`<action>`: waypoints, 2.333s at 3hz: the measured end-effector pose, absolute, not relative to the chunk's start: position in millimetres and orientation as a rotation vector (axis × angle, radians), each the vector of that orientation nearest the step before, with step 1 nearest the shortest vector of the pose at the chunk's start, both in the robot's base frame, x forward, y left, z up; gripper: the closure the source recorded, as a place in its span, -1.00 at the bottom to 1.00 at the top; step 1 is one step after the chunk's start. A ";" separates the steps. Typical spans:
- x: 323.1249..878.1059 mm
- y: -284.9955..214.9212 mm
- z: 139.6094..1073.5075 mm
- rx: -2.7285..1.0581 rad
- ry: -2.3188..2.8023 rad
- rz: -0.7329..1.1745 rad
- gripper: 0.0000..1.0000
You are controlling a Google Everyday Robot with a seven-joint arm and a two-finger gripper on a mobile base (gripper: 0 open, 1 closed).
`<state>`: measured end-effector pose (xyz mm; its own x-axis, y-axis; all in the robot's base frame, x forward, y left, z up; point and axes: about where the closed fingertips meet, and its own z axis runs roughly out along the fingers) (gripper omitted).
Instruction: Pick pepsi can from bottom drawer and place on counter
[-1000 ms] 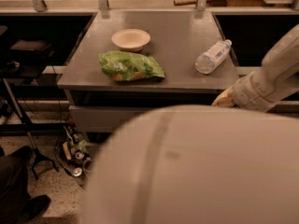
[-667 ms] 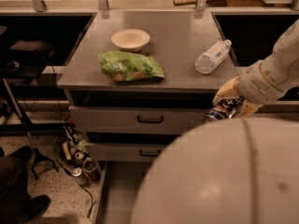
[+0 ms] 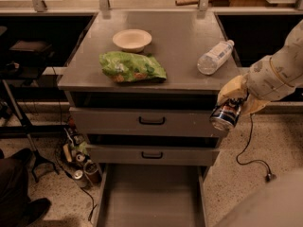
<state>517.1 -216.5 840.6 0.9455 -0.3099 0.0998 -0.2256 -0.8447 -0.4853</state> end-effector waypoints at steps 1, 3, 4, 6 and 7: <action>521.0 -207.3 848.4 -2.580 0.226 -0.283 1.00; 525.1 -179.5 859.7 -2.356 0.000 -0.358 1.00; 522.2 -172.3 868.1 -2.249 -0.031 -0.409 1.00; 513.5 -162.5 914.5 -2.047 0.105 -0.479 1.00; 527.3 -147.4 938.5 -1.948 0.232 -0.465 1.00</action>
Offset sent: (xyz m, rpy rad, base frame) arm 0.0284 0.0222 0.0225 0.2332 -0.2516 0.3306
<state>527.3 -147.4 938.5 0.9050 -0.3672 0.2147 0.0489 -0.4115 -0.9101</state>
